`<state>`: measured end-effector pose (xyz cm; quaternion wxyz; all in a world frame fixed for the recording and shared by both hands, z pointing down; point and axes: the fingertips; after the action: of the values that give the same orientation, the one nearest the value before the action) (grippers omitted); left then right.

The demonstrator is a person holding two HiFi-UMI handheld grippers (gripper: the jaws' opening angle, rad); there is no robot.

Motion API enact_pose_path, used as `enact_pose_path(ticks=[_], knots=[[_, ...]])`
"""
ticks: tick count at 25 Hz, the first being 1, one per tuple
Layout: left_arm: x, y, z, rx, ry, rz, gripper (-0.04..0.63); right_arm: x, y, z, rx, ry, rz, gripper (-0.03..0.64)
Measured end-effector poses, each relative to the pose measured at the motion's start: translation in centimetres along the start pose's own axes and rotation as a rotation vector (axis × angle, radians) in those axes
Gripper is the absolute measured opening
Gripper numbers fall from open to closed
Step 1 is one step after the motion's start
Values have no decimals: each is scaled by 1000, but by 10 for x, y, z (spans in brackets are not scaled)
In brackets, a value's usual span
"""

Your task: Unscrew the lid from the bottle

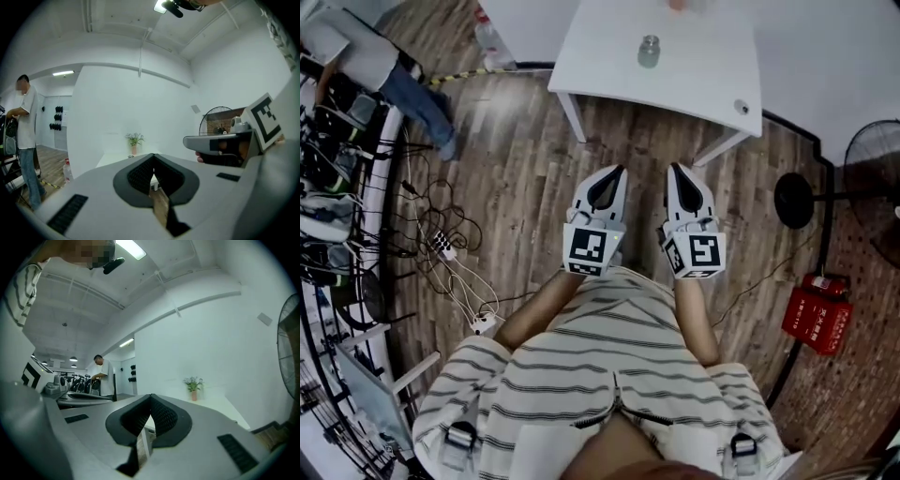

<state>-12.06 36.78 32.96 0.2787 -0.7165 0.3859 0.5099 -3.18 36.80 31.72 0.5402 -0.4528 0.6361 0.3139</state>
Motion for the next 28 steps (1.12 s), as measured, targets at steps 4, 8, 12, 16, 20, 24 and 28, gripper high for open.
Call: enact_pose_path(ticks=[4, 8, 12, 16, 20, 24, 28], knots=[[14, 22, -34, -34, 4, -9, 0, 11, -18, -34, -42, 11, -11, 11], [15, 33, -62, -54, 25, -12, 0, 13, -32, -60, -62, 27, -24, 11], [10, 46, -90, -67, 55, -3, 0, 10, -45, -86, -68, 53, -27, 11], [7, 58, -127, -53, 74, 2, 0, 9, -68, -111, -51, 59, -44, 11], [10, 68, -178, -37, 88, -5, 0, 13, -101, -152, -24, 51, -40, 11], [26, 80, -233, -6, 92, -8, 0, 28, -139, -199, 12, 46, -35, 11], [39, 94, -283, 23, 105, -5, 0, 34, -170, -239, 46, 66, -38, 11]])
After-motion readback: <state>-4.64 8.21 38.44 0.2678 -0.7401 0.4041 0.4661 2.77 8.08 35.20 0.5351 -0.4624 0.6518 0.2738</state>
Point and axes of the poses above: the fingertips, and each gripper's own axes: z backward along the fingers, y to its left, x out of its top, and after that the axes turned 11 degrees about y, right-handed
